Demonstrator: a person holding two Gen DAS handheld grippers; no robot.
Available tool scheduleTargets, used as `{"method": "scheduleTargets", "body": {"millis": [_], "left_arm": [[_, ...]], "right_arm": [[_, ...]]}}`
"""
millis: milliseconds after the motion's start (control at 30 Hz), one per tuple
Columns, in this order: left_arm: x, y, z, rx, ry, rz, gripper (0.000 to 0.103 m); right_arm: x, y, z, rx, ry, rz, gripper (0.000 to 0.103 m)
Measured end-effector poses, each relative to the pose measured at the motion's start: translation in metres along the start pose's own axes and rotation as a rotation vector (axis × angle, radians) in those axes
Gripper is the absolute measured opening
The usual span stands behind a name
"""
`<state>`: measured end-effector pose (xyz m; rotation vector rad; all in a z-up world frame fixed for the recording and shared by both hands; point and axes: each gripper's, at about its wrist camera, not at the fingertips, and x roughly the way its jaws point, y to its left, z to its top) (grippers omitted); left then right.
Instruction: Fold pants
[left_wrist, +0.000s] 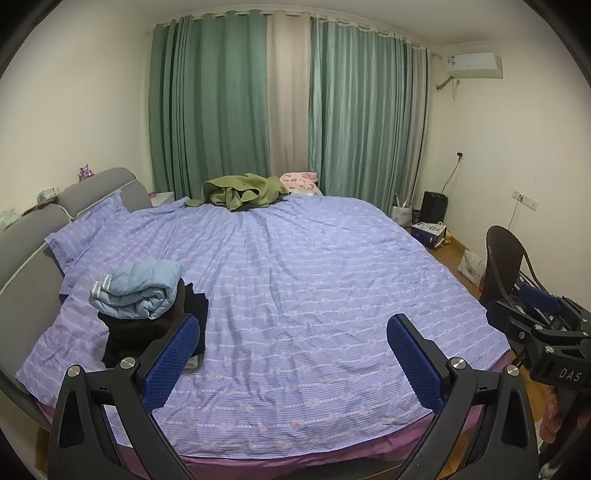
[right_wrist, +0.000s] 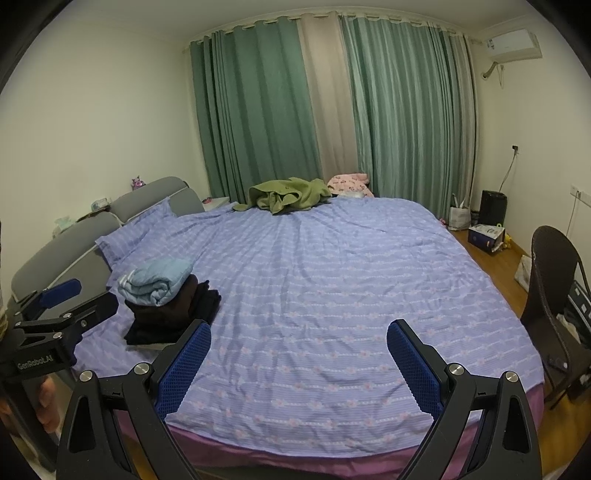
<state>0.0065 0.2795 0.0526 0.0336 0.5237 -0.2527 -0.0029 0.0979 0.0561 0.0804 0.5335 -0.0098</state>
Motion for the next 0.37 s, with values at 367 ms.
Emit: {"method": "scheduleTargets", "body": {"millis": [367], "left_arm": [[0.0084,0.0026,0.0003,-0.006,0.018,-0.009,0.103]], "right_arm": [[0.0077,-0.0001,-0.0019,0.003,0.019,-0.003,0.097]]}}
